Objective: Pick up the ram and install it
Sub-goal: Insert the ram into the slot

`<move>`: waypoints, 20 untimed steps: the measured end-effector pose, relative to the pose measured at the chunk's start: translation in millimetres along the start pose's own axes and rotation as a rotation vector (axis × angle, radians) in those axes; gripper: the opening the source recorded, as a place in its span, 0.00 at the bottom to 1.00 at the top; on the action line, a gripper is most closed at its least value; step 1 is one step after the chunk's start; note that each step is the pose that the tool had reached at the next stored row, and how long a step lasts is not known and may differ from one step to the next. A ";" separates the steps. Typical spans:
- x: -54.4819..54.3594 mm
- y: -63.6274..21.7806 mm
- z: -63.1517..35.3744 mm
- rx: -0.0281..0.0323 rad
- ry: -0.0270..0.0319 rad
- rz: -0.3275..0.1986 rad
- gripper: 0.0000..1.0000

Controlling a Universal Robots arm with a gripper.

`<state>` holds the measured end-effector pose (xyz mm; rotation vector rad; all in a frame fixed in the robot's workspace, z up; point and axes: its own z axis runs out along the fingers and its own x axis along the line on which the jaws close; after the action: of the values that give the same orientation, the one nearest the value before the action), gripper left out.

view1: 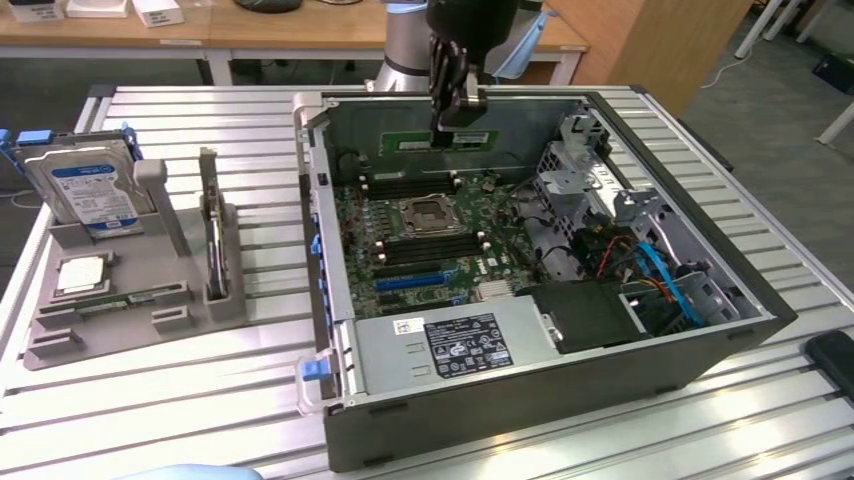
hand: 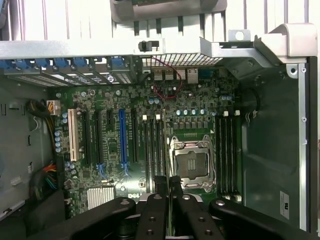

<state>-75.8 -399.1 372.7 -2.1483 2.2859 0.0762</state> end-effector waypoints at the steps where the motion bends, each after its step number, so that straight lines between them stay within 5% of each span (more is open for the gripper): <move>1: 0.0 0.0 1.3 0.0012 0.0003 0.000 0.13; 13: 0.7 -0.7 20.3 0.0180 0.0063 0.000 0.13; 20: 1.0 -1.5 32.8 0.0201 0.0095 0.000 0.13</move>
<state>-75.3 -399.0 339.8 -2.1437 2.2817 0.0430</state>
